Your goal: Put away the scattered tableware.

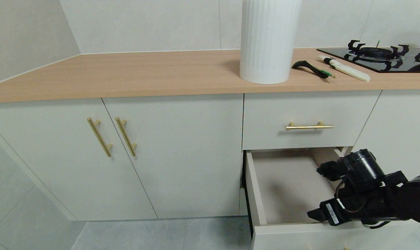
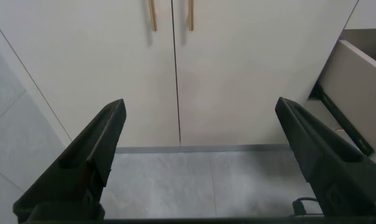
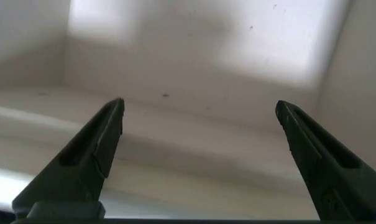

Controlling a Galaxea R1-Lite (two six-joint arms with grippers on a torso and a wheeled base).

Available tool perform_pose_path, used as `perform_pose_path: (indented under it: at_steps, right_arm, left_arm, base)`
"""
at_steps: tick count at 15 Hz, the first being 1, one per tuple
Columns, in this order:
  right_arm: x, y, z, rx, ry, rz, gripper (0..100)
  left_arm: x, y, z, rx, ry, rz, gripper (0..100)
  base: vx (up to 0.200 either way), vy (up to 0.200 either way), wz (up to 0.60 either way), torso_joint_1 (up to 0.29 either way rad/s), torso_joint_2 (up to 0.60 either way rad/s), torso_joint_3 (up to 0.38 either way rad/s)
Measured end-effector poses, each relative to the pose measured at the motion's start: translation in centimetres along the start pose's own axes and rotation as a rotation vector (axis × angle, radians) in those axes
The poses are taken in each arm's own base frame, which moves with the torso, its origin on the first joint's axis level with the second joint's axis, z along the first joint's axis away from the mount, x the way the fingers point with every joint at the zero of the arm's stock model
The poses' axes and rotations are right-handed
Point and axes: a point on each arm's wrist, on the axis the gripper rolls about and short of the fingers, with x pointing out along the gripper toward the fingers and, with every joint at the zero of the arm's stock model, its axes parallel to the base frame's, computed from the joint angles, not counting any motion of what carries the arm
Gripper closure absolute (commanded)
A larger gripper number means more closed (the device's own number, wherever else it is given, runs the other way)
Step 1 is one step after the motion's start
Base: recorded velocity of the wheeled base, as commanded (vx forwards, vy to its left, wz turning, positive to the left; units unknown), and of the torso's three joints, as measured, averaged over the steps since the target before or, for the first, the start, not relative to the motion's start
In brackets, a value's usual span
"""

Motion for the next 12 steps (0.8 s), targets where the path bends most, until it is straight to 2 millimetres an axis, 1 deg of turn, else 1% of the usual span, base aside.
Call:
perform_pose_path:
  at_steps: [3, 7, 9, 12]
  right_arm:
    - [-0.5, 0.2, -0.9, -0.079, 0.077, 0.005, 0]
    - [-0.8, 0.4, -1.0, -0.096, 0.089, 0.01, 0]
    - [-0.9, 0.4, -1.0, -0.097, 0.09, 0.009, 0]
    - [-1.2, 0.4, -0.4, -0.084, 0.059, 0.005, 0]
  left_arm:
    - [0.0, 0.0, 0.0, 0.0, 0.0, 0.0, 0]
    - [0.0, 0.0, 0.0, 0.0, 0.0, 0.0, 0]
    - [0.0, 0.0, 0.0, 0.0, 0.0, 0.0, 0]
    - [0.0, 0.0, 0.0, 0.0, 0.0, 0.0, 0]
  base:
    - [0.0, 0.0, 0.0, 0.0, 0.0, 0.0]
    - [0.0, 0.0, 0.0, 0.0, 0.0, 0.0]
    - [0.0, 0.0, 0.0, 0.0, 0.0, 0.0]
    - [0.0, 0.0, 0.0, 0.0, 0.0, 0.0]
